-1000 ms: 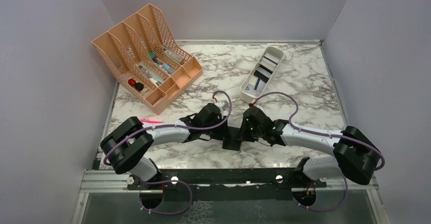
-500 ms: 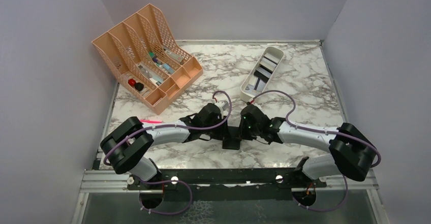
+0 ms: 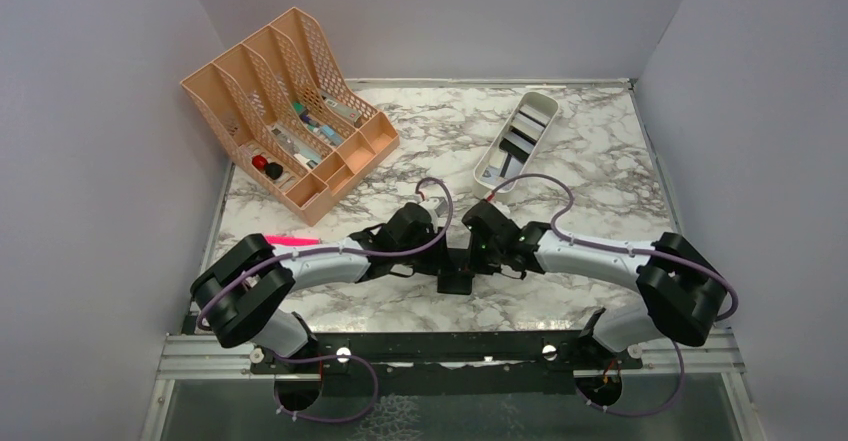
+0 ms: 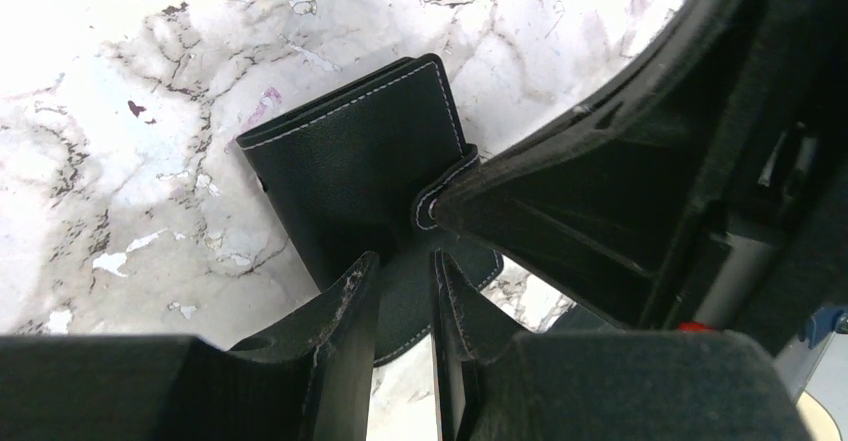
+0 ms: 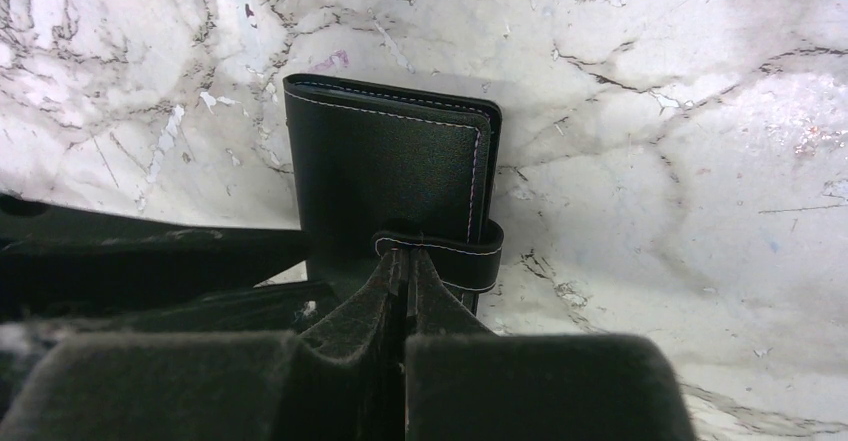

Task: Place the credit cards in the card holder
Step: Close the card holder at the center of the board.

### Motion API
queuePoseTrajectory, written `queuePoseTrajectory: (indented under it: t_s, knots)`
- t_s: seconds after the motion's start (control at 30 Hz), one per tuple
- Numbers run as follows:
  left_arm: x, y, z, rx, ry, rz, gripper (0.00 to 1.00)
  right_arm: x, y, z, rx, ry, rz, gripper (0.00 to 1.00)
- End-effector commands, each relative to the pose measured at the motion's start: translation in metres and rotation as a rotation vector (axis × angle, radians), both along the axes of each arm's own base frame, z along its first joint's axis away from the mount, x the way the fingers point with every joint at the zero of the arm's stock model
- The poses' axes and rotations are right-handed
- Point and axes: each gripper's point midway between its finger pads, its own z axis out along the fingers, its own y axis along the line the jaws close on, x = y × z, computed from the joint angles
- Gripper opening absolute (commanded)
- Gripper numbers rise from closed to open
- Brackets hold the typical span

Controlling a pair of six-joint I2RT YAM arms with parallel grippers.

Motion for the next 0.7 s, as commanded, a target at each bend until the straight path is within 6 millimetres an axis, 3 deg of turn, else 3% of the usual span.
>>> queuePoseTrajectory:
  t_s: [0.0, 0.13, 0.33, 0.53, 0.6, 0.67]
  knots:
    - [0.002, 0.004, 0.013, -0.028, -0.041, 0.031, 0.28, -0.022, -0.058, -0.043, -0.284, 0.097, -0.049, 0.03]
    - [0.002, 0.012, 0.006, -0.001, -0.041, 0.054, 0.28, -0.016, -0.055, -0.040, -0.290, 0.084, -0.048, 0.04]
    - [-0.006, 0.021, -0.006, 0.009, -0.011, 0.068, 0.27, -0.019, -0.057, -0.056, -0.306, 0.145, -0.038, 0.05]
    - [-0.010, 0.027, -0.004, 0.002, -0.016, 0.078, 0.27, -0.024, -0.062, -0.067, -0.305, 0.201, -0.013, 0.05]
    - [-0.010, 0.026, 0.000, -0.009, -0.021, 0.081, 0.27, -0.024, -0.061, -0.065, -0.311, 0.208, -0.005, 0.04]
    - [-0.009, 0.026, 0.006, -0.012, -0.025, 0.083, 0.27, -0.018, -0.050, -0.051, -0.272, 0.188, 0.018, 0.05]
